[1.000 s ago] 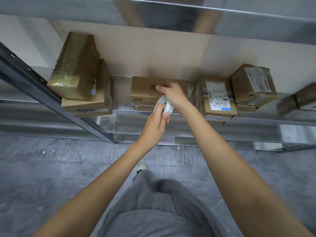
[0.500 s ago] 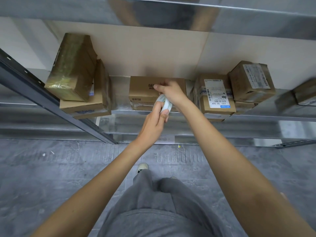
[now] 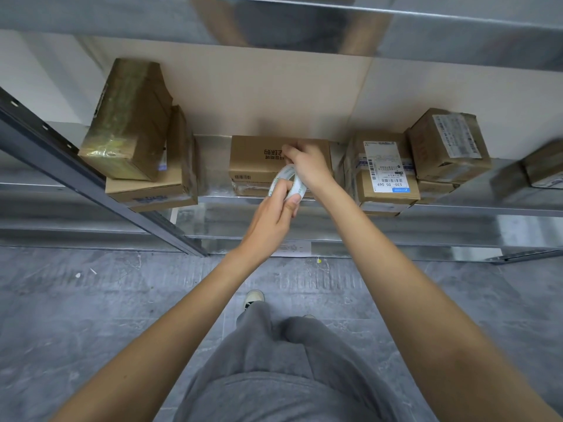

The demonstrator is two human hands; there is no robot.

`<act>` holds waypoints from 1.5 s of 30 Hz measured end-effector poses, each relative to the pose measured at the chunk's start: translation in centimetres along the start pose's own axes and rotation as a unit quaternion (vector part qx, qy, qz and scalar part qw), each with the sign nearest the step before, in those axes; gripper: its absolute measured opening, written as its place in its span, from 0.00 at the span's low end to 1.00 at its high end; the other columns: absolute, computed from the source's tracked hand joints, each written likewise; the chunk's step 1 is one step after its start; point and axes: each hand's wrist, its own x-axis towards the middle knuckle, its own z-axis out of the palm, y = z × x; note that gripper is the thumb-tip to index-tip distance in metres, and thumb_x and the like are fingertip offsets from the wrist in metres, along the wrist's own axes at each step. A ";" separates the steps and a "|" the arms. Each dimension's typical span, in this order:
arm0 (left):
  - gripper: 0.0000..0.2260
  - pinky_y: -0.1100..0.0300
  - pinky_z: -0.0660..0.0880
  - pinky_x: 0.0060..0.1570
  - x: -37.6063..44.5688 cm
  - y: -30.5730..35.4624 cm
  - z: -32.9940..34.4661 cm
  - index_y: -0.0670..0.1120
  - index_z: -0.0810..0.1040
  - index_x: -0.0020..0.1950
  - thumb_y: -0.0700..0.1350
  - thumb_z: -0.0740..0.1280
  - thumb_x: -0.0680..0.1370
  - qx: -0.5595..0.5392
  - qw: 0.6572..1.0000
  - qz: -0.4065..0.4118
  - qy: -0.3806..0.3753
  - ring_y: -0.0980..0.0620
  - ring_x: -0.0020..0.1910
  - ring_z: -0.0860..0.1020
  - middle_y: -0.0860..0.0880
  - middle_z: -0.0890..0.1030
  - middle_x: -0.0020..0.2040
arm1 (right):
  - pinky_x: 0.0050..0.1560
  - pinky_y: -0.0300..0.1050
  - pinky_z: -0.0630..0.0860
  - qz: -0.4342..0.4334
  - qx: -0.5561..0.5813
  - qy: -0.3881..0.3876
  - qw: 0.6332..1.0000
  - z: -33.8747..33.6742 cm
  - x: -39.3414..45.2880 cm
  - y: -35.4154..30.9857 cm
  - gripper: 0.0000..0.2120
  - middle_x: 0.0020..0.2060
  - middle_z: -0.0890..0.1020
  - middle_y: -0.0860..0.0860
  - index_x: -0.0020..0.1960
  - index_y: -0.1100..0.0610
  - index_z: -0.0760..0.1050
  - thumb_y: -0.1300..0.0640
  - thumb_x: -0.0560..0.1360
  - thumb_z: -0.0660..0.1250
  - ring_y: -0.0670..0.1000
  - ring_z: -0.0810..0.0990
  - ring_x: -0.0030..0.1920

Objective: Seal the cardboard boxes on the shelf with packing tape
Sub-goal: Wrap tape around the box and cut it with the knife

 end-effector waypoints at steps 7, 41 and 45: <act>0.10 0.56 0.65 0.35 0.1 0.2 0.0 0.41 0.66 0.49 0.46 0.54 0.85 0.005 1.000 0.000 -0.009 0.54 0.32 0.67 0.46 0.73 0.37 | 0.39 0.47 0.68 -0.022 -0.002 -0.013 1.000 -0.3 0.0 0.0 0.13 0.25 0.72 0.46 0.34 0.54 0.72 0.55 0.76 0.64 0.49 0.70 0.30; 0.08 0.53 0.65 0.34 0.6 0.8 -1.2 0.45 0.67 0.46 0.46 0.56 0.84 -0.072 0.997 -0.016 0.016 0.52 0.33 0.68 0.52 0.70 0.34 | 0.49 0.46 0.81 0.087 0.069 -0.115 0.987 -3.2 -1.2 -1.4 0.10 0.41 0.83 0.55 0.48 0.62 0.80 0.56 0.79 0.65 0.51 0.82 0.41; 0.18 0.58 0.56 0.30 1.6 1.3 -2.7 0.38 0.69 0.38 0.47 0.58 0.83 -0.163 0.984 -0.060 0.042 0.54 0.28 0.61 0.46 0.62 0.31 | 0.57 0.49 0.79 0.087 0.047 -0.201 0.975 -5.1 -1.1 -0.5 0.06 0.45 0.85 0.56 0.51 0.61 0.81 0.64 0.77 0.65 0.53 0.83 0.48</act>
